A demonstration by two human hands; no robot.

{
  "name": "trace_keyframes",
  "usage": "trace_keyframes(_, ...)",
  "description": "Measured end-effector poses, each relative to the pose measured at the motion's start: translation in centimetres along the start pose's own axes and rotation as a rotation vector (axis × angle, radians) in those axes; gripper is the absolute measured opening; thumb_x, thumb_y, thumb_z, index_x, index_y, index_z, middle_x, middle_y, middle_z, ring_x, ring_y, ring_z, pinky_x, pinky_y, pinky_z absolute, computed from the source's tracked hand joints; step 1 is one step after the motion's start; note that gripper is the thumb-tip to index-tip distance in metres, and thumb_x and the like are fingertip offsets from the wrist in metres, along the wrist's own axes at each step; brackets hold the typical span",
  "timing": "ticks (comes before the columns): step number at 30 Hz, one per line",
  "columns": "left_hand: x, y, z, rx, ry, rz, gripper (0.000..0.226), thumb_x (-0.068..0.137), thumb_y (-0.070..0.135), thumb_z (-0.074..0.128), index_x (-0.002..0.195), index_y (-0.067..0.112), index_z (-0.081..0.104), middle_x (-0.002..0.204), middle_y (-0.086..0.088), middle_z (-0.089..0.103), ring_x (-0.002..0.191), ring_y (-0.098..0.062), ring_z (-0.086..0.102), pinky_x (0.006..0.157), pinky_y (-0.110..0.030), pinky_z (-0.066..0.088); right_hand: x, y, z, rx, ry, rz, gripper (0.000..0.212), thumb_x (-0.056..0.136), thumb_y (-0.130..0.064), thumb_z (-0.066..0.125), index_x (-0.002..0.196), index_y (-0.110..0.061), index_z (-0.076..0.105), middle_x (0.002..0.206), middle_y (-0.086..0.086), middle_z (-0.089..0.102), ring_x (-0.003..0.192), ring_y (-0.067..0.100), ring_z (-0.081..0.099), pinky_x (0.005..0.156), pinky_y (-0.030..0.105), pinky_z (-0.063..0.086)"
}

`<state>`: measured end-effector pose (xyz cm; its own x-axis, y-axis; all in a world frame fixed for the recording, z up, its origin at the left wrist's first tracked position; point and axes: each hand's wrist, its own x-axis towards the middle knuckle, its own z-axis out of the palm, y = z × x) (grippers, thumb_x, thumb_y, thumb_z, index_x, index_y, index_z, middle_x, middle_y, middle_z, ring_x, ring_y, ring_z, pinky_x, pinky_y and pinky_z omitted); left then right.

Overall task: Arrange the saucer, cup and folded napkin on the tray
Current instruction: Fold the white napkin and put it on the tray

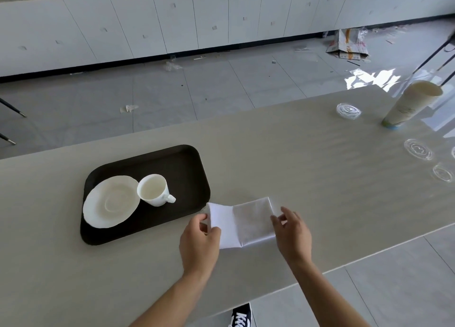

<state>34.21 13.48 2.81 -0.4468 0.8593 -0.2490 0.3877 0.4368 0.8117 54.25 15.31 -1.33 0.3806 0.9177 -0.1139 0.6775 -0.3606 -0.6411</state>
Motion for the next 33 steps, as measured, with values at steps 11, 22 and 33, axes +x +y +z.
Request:
trace_keyframes(11,-1.3,4.2,6.4,0.047,-0.073,0.339,0.025,0.075,0.004,0.064,0.097,0.016,0.07,0.084,0.002,0.069,0.077,-0.016,0.06,0.072,-0.027,0.047,0.7,0.3,-0.5,0.154,-0.157,0.195,0.01,0.078,-0.007,0.067,0.071,-0.011,0.073,0.054,0.005,0.07,0.054,0.019,0.069,0.057,0.033,0.057)
trace_keyframes(22,-2.0,1.6,10.1,0.392,-0.254,0.614,0.003,0.084,0.014,0.06,0.081,0.014,0.061,0.08,-0.003,0.063,0.077,-0.024,0.055,0.066,-0.035,0.045,0.1,0.7,-0.4,0.412,-0.205,0.298,0.018,0.078,0.0,0.067,0.074,-0.015,0.075,0.065,0.002,0.076,0.056,0.015,0.073,0.061,0.035,0.064)
trace_keyframes(33,-0.5,-1.6,8.4,0.7,-0.288,1.092,0.02,0.069,0.006,0.072,0.078,0.02,0.061,0.078,0.002,0.06,0.072,-0.02,0.054,0.067,-0.03,0.045,0.9,0.8,-1.4,0.445,-0.323,0.31,0.012,0.081,-0.005,0.059,0.09,-0.011,0.064,0.073,0.008,0.076,0.06,0.024,0.075,0.061,0.045,0.065)
